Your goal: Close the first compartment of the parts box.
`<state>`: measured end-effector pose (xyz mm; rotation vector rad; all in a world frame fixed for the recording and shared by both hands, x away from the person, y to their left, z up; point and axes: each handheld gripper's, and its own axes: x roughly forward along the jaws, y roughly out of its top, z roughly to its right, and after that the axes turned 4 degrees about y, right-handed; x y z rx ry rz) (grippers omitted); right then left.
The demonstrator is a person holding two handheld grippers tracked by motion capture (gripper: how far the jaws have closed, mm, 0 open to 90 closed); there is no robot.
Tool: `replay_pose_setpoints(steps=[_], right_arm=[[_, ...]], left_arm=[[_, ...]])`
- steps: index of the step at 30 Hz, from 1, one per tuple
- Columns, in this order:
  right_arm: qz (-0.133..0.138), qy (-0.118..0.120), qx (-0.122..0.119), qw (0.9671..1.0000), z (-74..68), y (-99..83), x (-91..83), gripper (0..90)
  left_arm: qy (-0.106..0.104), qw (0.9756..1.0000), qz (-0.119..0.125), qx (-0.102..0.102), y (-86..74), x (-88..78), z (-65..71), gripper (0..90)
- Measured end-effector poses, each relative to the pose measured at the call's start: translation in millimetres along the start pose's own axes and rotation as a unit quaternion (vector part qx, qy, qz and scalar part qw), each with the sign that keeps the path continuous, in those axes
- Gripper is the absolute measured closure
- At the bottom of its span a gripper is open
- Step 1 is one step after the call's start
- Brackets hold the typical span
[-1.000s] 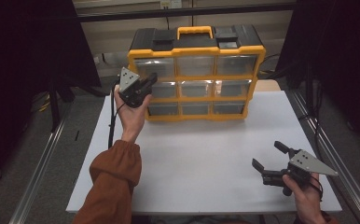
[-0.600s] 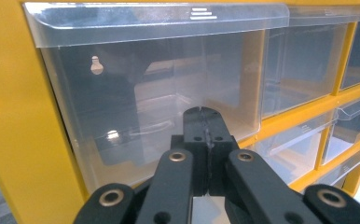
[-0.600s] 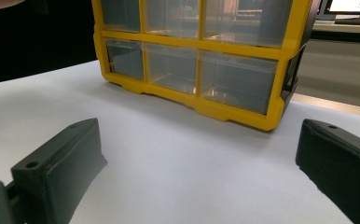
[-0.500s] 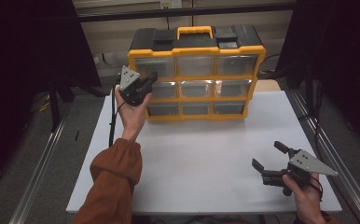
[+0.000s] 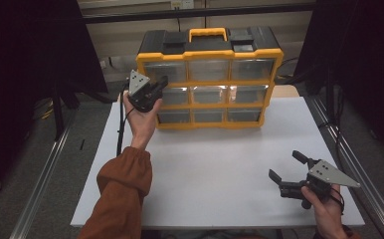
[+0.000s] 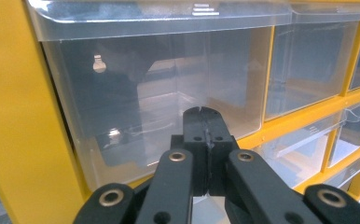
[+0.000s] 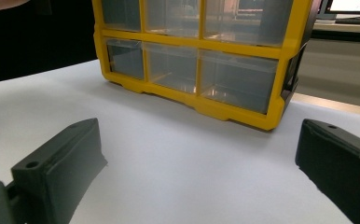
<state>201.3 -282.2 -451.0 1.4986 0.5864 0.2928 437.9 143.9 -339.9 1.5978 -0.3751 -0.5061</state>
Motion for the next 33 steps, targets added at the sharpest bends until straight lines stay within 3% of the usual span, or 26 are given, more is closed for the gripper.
replay_pose_setpoints(steps=[6, 24, 29, 33], right_arm=[[0.0, 0.0, 0.002, 1.0, 0.0, -0.1, 0.0, 0.6], [0.001, 0.002, 0.006, 1.0, 2.6, -2.2, -0.4, 0.6], [0.001, -0.001, 0.004, 1.0, 2.5, -2.2, -2.0, 0.6], [0.001, 0.0, 0.003, 1.0, 1.3, -1.6, -0.7, 0.6]], left_arm=[[-0.001, 0.9999, -0.009, 0.012, 1.7, 0.1, -1.3, 89.6], [0.001, 1.0, -0.002, 0.002, 0.4, 7.1, -3.2, 89.0], [-0.002, 1.0, -0.004, 0.005, 0.5, 5.7, -0.8, 80.3], [0.004, 0.9999, -0.009, 0.014, -1.5, -0.1, 2.6, 63.9]])
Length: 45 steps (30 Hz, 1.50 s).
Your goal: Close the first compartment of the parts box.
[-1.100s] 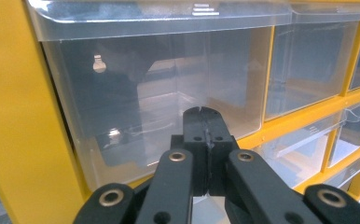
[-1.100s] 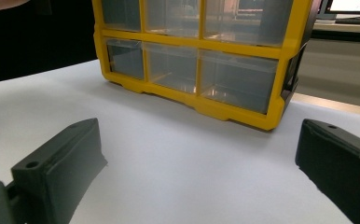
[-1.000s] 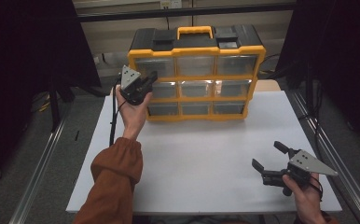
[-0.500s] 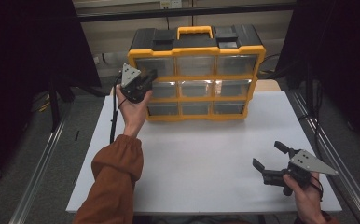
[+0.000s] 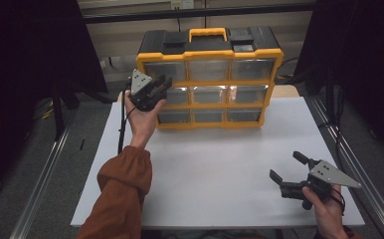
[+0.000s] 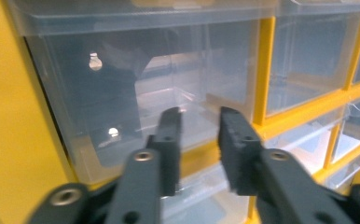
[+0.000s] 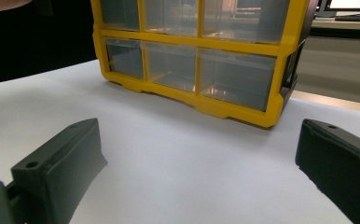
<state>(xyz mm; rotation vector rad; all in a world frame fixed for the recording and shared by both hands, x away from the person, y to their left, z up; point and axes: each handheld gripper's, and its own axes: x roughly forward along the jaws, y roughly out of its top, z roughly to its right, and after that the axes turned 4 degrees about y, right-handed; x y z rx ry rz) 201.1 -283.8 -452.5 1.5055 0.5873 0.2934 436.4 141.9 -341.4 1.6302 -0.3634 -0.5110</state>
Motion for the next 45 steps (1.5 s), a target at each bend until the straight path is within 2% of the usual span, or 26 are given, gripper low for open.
replay_pose_setpoints(steps=[2, 3, 6, 9, 12, 15, 17, 22, 23, 24, 26, 27, 28, 29, 31, 34, 35, 38, 39, 43, 45], right_arm=[[-0.002, 0.0, -0.003, 1.0, -0.5, 0.1, 0.2, 0.6], [-0.003, 0.0, -0.003, 1.0, -0.6, 0.2, 0.2, 0.6], [-0.002, -0.003, -0.002, 1.0, -0.6, 0.4, 0.5, 0.6], [-0.002, -0.004, -0.002, 1.0, -0.7, 0.6, 0.8, 0.6], [-0.003, -0.004, -0.003, 1.0, -1.2, 0.4, 0.8, 0.6], [-0.003, -0.005, -0.001, 1.0, -0.9, 0.3, 0.9, 0.6], [-0.003, -0.003, -0.001, 1.0, -1.1, 0.3, 1.3, 0.6], [-0.006, -0.002, -0.002, 1.0, -1.4, 0.4, 2.1, 0.6], [-0.006, -0.001, -0.002, 1.0, -1.4, 0.3, 2.3, 0.7], [-0.007, -0.002, -0.001, 1.0, -1.4, 0.2, 2.1, 0.7], [-0.008, -0.004, -0.002, 1.0, -0.8, 0.1, 1.8, 0.7], [-0.009, -0.004, 0.002, 0.9999, -1.1, 0.2, 1.9, 0.6], [-0.007, -0.003, -0.002, 1.0, -0.7, 0.0, 2.9, 0.7], [-0.008, -0.004, -0.002, 1.0, -0.9, 0.2, 2.9, 0.7], [-0.009, -0.001, -0.004, 1.0, -1.6, 0.5, 3.7, 0.7], [-0.009, -0.001, -0.004, 0.9999, -1.6, 0.2, 3.7, 0.7], [-0.009, -0.001, -0.001, 1.0, -1.7, 0.1, 3.5, 0.7], [-0.008, -0.002, -0.002, 1.0, -0.9, -0.2, 3.0, 0.6], [-0.009, -0.003, -0.002, 1.0, -0.9, -0.2, 2.9, 0.7], [-0.01, -0.002, -0.002, 0.9999, -1.1, 0.0, 2.9, 0.7], [-0.009, -0.003, -0.003, 1.0, -1.1, 0.2, 2.9, 0.7]], left_arm=[[-0.001, 0.9999, 0.003, -0.011, -2.1, -3.8, 0.4, 53.9], [-0.011, 0.9999, 0.001, -0.004, -2.6, -5.6, -0.4, 53.1], [-0.006, 1.0, -0.002, -0.001, -5.0, -12.4, 0.7, 41.4], [-0.009, 0.9999, 0.004, -0.013, -8.2, -17.1, 1.8, 27.6], [-0.015, 0.9998, -0.004, -0.012, -10.8, -23.1, 2.0, 17.4], [-0.017, 0.9994, 0.002, -0.031, -14.1, -28.0, 3.1, 8.5], [-0.021, 0.9987, -0.003, -0.046, -16.4, -31.7, 1.4, 4.5], [-0.026, 0.9986, -0.008, -0.046, -24.0, -42.0, 0.6, 3.1], [-0.034, 0.9987, -0.004, -0.038, -31.8, -48.3, -0.8, 2.1], [-0.038, 0.9985, -0.004, -0.04, -36.6, -50.2, -0.6, 1.6], [-0.026, 0.9992, -0.012, -0.03, -46.8, -54.1, 0.6, 1.7], [-0.026, 0.9992, -0.012, -0.03, -46.8, -54.1, 0.6, 1.7], [-0.026, 0.9988, -0.015, -0.038, -55.5, -56.6, 2.1, 1.8], [-0.024, 0.999, -0.021, -0.033, -57.7, -58.5, 0.4, 1.9], [-0.025, 0.9985, -0.021, -0.044, -60.4, -62.9, 0.4, 2.2], [-0.024, 0.9985, -0.021, -0.043, -64.0, -70.1, -0.9, 2.9], [-0.021, 0.999, -0.027, -0.029, -68.7, -76.9, 0.1, 3.5], [-0.009, 0.9994, -0.025, -0.023, -75.5, -86.0, 1.7, 3.4], [-0.016, 0.9991, -0.026, -0.029, -77.4, -88.6, 1.5, 3.0], [-0.02, 0.9986, -0.044, -0.021, -85.0, -96.1, 4.5, 2.8], [-0.026, 0.9982, -0.048, -0.025, -89.7, -101.2, 5.9, 2.9]])
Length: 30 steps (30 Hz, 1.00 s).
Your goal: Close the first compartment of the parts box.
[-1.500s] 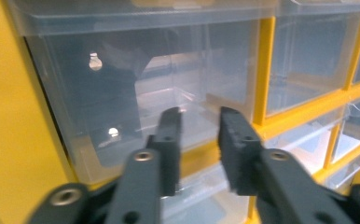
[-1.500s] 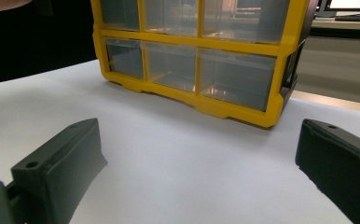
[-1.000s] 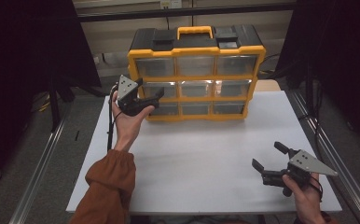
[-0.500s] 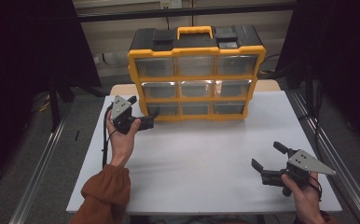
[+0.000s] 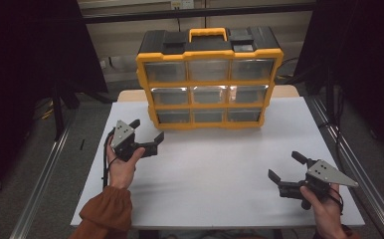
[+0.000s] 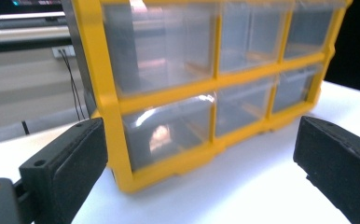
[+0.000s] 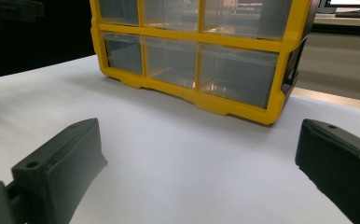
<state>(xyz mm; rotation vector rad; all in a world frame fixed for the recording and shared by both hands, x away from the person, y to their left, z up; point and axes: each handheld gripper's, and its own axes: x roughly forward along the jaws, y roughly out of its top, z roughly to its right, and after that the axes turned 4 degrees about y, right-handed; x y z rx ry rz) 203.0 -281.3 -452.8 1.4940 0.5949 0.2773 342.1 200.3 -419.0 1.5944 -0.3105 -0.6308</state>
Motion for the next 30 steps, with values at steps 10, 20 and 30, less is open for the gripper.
replay_pose_setpoints(steps=[10, 20, 30], right_arm=[[0.0, -0.009, 0.005, 0.9999, -0.3, -0.1, -2.2, 0.8], [0.001, -0.011, 0.001, 0.9999, 0.5, -0.4, -4.1, 0.8], [0.0, -0.012, 0.004, 0.9999, 0.7, -0.4, -5.1, 0.8]], left_arm=[[0.024, 0.9988, 0.005, -0.043, -15.4, -30.5, -1.8, 2.9], [0.038, 0.9987, 0.016, -0.029, -23.8, -63.8, -2.4, 3.0], [0.073, 0.9967, 0.018, -0.032, -32.1, -84.1, -5.0, 4.5]])
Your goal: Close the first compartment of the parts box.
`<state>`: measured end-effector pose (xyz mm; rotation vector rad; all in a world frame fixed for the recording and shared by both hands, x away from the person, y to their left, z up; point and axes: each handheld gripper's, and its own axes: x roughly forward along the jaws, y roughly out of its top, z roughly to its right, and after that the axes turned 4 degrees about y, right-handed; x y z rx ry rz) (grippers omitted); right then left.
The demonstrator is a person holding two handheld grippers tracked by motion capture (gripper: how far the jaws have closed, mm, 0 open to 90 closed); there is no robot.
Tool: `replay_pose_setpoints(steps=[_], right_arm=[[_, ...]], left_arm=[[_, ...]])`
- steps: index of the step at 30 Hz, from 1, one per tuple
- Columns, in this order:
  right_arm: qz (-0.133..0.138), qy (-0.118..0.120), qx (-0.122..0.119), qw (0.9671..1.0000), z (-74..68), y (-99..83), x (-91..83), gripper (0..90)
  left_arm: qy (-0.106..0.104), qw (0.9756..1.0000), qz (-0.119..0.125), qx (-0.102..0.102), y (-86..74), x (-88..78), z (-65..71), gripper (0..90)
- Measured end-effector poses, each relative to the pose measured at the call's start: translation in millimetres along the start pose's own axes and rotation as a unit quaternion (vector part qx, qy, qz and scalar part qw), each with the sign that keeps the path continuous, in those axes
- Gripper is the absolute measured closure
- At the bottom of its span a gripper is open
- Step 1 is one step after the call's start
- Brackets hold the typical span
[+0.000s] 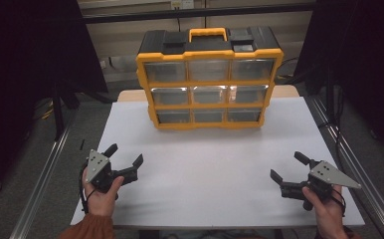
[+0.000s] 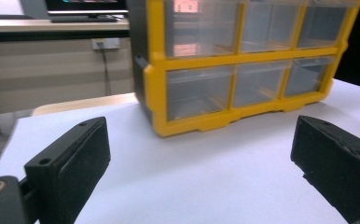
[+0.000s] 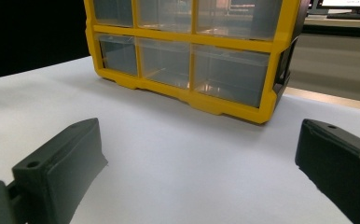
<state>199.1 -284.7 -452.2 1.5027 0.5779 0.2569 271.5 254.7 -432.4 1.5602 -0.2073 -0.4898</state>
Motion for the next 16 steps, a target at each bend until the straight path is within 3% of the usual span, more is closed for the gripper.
replay_pose_setpoints(steps=[3, 9, 11, 16], right_arm=[[0.003, 0.001, -0.002, 1.0, 0.0, -0.1, -0.4, 0.8], [0.001, -0.001, -0.001, 1.0, 0.8, -0.2, -0.5, 0.8], [0.0, -0.001, -0.001, 1.0, 0.9, -0.3, -0.2, 0.8], [0.002, -0.001, 0.0, 1.0, 0.7, -0.5, 0.3, 0.7]], left_arm=[[0.014, 0.9999, -0.002, 0.0, -4.5, -9.6, -1.2, 4.9], [0.007, 0.9999, -0.009, 0.009, -7.3, -16.4, 0.6, 4.9], [0.003, 0.9996, -0.016, 0.024, -7.6, -17.5, 0.5, 4.8], [0.002, 0.9998, -0.014, 0.013, -7.1, -13.9, -0.6, 4.8]])
